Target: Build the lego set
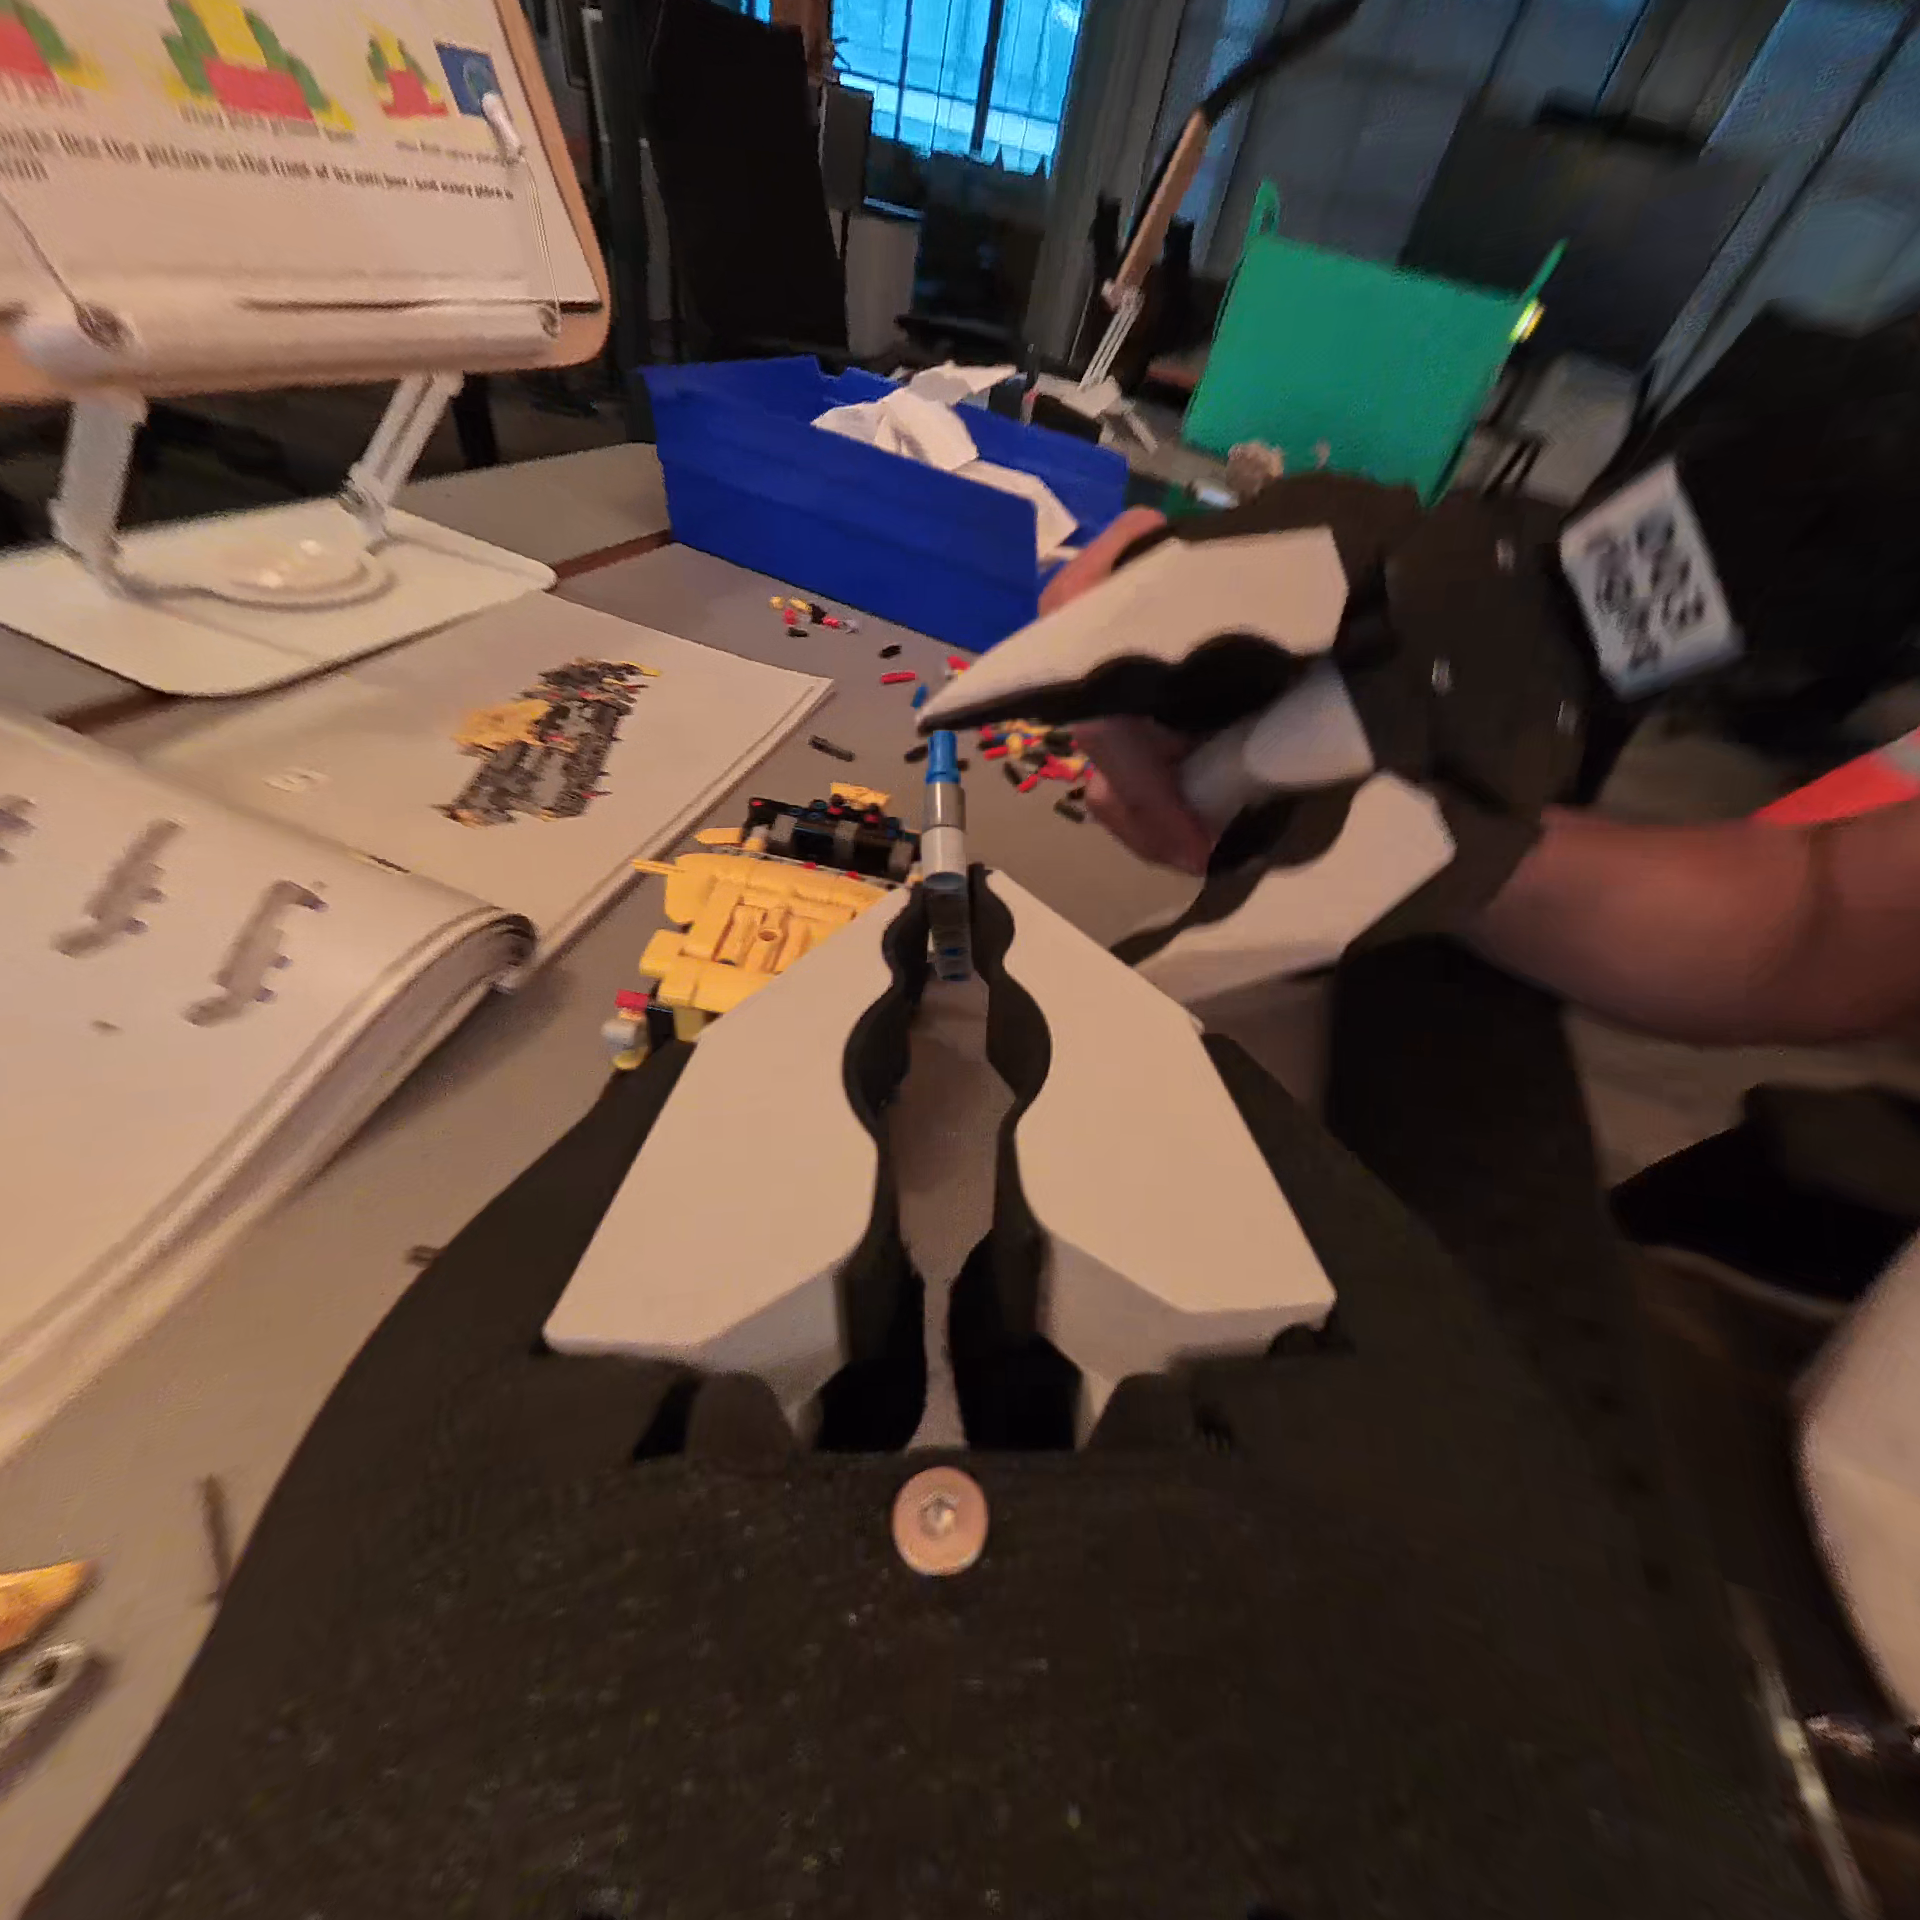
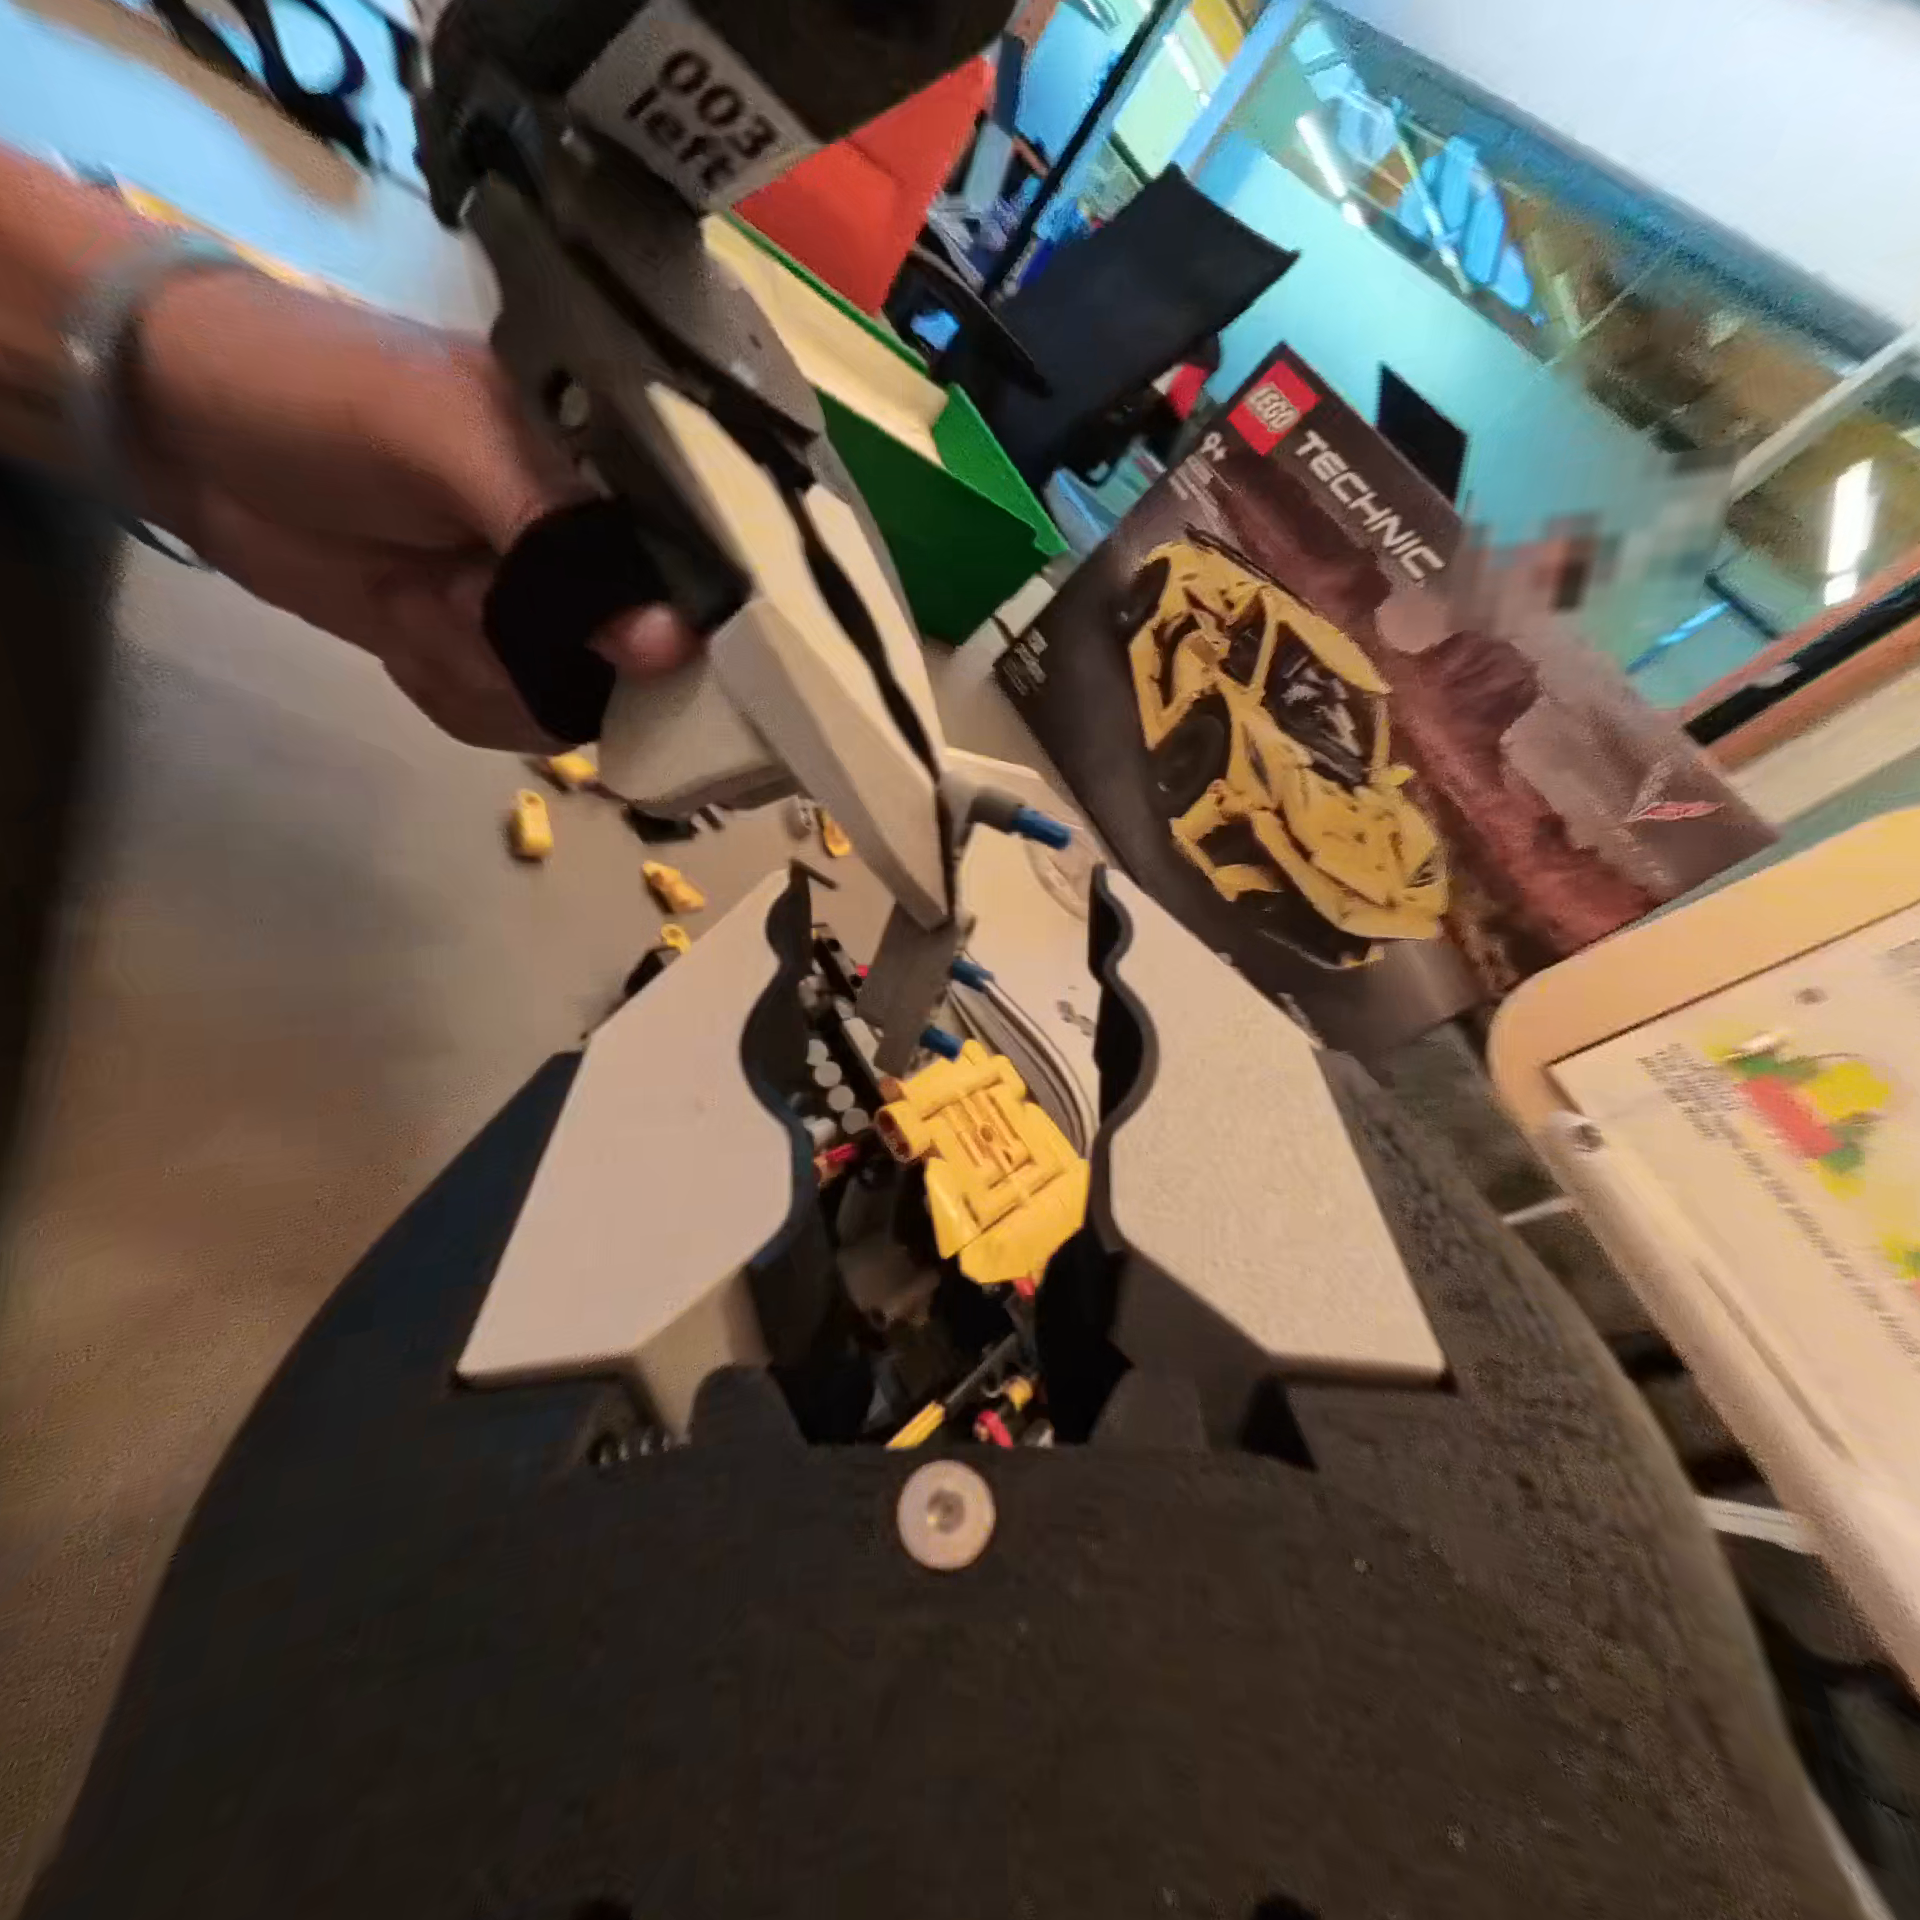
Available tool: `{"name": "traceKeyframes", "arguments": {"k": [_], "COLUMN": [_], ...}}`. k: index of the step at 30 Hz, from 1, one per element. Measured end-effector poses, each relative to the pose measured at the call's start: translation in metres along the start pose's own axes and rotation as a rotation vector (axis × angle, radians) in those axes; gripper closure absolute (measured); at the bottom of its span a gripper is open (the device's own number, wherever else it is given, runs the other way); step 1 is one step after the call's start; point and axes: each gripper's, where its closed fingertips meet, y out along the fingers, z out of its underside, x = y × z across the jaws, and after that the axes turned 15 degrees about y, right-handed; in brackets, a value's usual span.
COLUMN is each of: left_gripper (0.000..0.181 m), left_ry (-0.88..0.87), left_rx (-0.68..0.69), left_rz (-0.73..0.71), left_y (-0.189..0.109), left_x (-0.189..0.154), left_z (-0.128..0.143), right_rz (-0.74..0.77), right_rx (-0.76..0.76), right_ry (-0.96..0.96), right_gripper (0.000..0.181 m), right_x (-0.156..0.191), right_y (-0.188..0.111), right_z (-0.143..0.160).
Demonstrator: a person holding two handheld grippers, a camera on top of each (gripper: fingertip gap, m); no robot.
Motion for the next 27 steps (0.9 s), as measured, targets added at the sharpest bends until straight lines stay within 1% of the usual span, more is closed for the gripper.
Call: {"name": "traceKeyframes", "arguments": {"k": [2, 4, 5, 7, 9, 11, 13, 16, 21, 24, 25, 27], "left_gripper": [0.174, 0.174, 0.174, 0.174, 0.175, 0.175, 0.175, 0.175, 0.175, 0.174, 0.174, 0.174], "left_ry": [-0.095, -0.15, -0.165, -0.189, -0.236, -0.239, -0.221, -0.192, -0.175, -0.27, -0.32, -0.437], "left_rx": [-0.025, -0.063, -0.059, -0.051, -0.086, -0.076, -0.085, -0.07, -0.034, -0.039, -0.063, -0.116], "left_rz": [0.048, 0.095, 0.101, 0.119, 0.146, 0.15, 0.154, 0.143, 0.155, 0.156, 0.144, 0.165], "left_y": [0.003, 0.005, 0.007, 0.011, 0.011, 0.012, 0.01, 0.011, 0.011, 0.012, 0.011, 0.005], "left_x": [-0.003, -0.009, -0.011, -0.015, -0.017, -0.018, -0.02, -0.021, -0.024, -0.015, -0.009, 0.001], "left_z": [0.0, -0.004, -0.003, 0.001, -0.003, -0.001, -0.004, -0.004, 0.002, 0.006, 0.005, 0.004], "right_rz": [0.038, 0.084, 0.086, 0.083, 0.089, 0.07, 0.054, 0.058, 0.018, 0.082, 0.099, 0.115], "right_rx": [0.031, 0.043, 0.04, 0.05, 0.029, 0.047, 0.039, 0.043, 0.019, 0.058, 0.056, 0.074], "right_ry": [-0.027, -0.027, -0.016, 0.015, -0.005, 0.006, 0.011, -0.004, -0.086, -0.053, -0.076, -0.087], "right_gripper": [0.123, 0.119, 0.121, 0.129, 0.133, 0.134, 0.135, 0.137, 0.144, 0.14, 0.135, 0.134], "right_x": [0.003, -0.001, -0.001, -0.001, -0.002, 0.0, 0.001, 0.001, 0.009, 0.002, 0.001, 0.001], "right_y": [0.009, 0.015, 0.016, 0.018, 0.015, 0.016, 0.015, 0.014, 0.014, 0.018, 0.017, 0.015], "right_z": [0.005, 0.006, 0.005, 0.007, 0.003, 0.006, 0.003, 0.004, 0.005, 0.011, 0.011, 0.015]}}
